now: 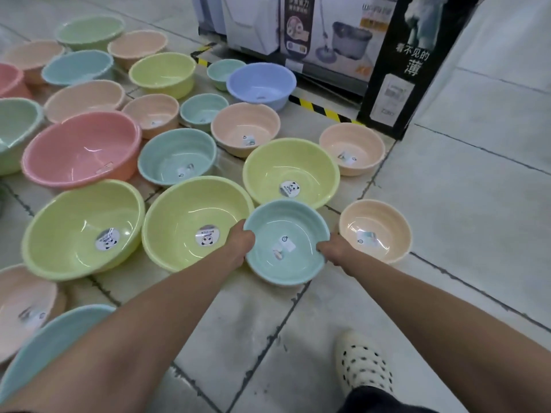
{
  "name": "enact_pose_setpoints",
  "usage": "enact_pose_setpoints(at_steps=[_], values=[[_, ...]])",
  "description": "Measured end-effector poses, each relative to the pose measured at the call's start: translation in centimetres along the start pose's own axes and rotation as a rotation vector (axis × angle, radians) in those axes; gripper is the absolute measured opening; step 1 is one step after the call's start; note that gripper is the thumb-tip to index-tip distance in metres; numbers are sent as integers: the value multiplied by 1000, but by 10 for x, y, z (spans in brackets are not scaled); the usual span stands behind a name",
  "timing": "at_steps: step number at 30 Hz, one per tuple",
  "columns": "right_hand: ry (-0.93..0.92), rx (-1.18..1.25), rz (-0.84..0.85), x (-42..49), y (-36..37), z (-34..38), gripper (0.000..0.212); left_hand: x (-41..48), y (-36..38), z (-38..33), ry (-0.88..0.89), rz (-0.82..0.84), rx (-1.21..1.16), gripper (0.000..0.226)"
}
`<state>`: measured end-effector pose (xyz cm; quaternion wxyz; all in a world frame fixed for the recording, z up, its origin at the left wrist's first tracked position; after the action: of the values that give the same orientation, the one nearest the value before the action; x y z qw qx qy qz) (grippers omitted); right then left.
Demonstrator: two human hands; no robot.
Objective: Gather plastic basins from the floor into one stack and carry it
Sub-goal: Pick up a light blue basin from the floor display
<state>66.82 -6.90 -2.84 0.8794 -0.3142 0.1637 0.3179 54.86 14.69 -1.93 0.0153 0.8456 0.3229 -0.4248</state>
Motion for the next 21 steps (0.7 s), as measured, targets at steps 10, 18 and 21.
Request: enact_pose_setpoints(at_steps=[10, 18, 21], values=[[56, 320, -95, 35, 14, -61, 55, 25, 32, 0, 144, -118, 115, 45], [-2, 280, -173, 25, 7, -91, 32, 35, 59, 27, 99, -5, 134, 52], [28, 276, -185, 18, 9, -103, 32, 44, 66, 45, 58, 8, 131, 58]])
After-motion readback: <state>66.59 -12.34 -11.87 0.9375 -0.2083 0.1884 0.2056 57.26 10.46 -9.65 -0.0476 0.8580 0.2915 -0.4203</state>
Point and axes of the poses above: each hand's wrist, its own x-axis towards the middle knuckle, its own y-axis out of the palm, z = x × y, the point moved 7 cm from there along x, towards the middle knuckle, and after that the axes turned 14 degrees about -y, right-handed, at the moved point
